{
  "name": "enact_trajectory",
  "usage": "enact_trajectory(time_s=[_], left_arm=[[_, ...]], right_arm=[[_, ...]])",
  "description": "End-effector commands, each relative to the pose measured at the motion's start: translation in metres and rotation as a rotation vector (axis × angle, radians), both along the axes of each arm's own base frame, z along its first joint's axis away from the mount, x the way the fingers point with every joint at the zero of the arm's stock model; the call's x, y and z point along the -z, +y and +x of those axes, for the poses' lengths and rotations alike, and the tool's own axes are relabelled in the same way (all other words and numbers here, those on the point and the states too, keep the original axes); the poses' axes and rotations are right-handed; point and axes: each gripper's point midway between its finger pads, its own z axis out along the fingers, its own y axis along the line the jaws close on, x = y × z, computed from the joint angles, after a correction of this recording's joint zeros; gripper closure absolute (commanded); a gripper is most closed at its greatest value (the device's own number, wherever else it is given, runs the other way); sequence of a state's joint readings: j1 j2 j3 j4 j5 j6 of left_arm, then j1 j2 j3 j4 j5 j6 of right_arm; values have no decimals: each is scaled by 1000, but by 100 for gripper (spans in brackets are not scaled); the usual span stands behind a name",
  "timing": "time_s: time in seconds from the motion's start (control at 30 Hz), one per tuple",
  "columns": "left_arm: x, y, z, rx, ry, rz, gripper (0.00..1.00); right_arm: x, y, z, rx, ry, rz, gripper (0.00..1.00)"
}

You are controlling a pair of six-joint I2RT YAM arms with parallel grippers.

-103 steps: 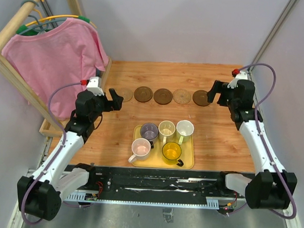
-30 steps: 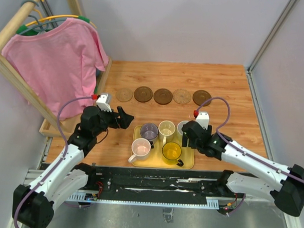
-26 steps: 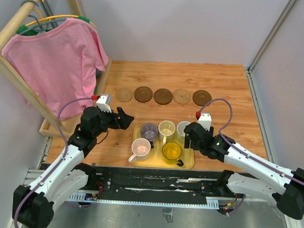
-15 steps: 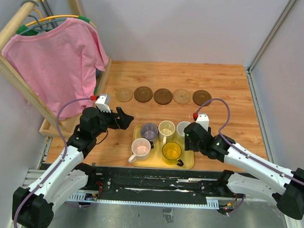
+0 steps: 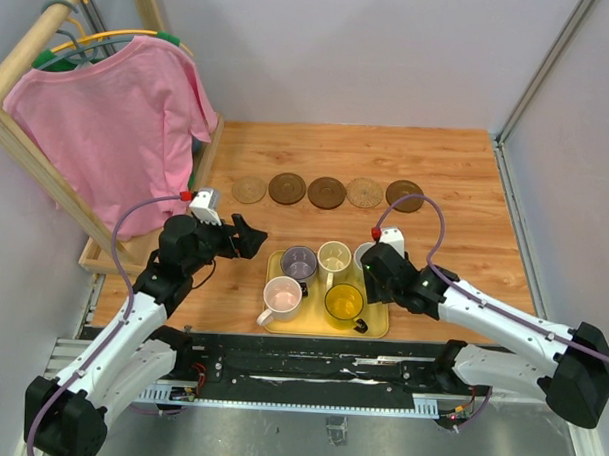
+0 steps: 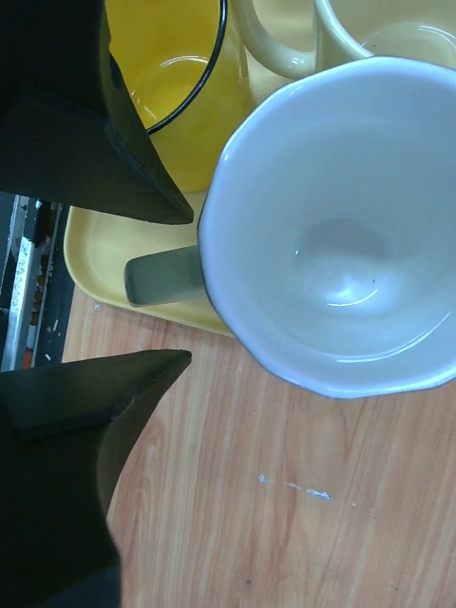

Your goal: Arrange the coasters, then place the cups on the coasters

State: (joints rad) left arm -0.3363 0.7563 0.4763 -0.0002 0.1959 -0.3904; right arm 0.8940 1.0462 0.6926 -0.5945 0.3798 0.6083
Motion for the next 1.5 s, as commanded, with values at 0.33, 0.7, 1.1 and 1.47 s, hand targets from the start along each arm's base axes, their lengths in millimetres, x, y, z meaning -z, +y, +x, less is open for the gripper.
enact_trajectory(time_s=[0.33, 0.7, 1.1, 1.47], left_arm=[[-1, 0, 0, -4, -14, -3, 1], [0, 0, 1, -7, -11, -3, 1], [0, 0, 1, -7, -8, -4, 1], [2, 1, 1, -14, -5, -1, 1]], right_arm=[[5, 13, 9, -66, -21, -22, 48], [10, 11, 10, -68, -13, -26, 52], [20, 9, 6, -73, 16, -36, 53], [23, 8, 9, -67, 19, -50, 56]])
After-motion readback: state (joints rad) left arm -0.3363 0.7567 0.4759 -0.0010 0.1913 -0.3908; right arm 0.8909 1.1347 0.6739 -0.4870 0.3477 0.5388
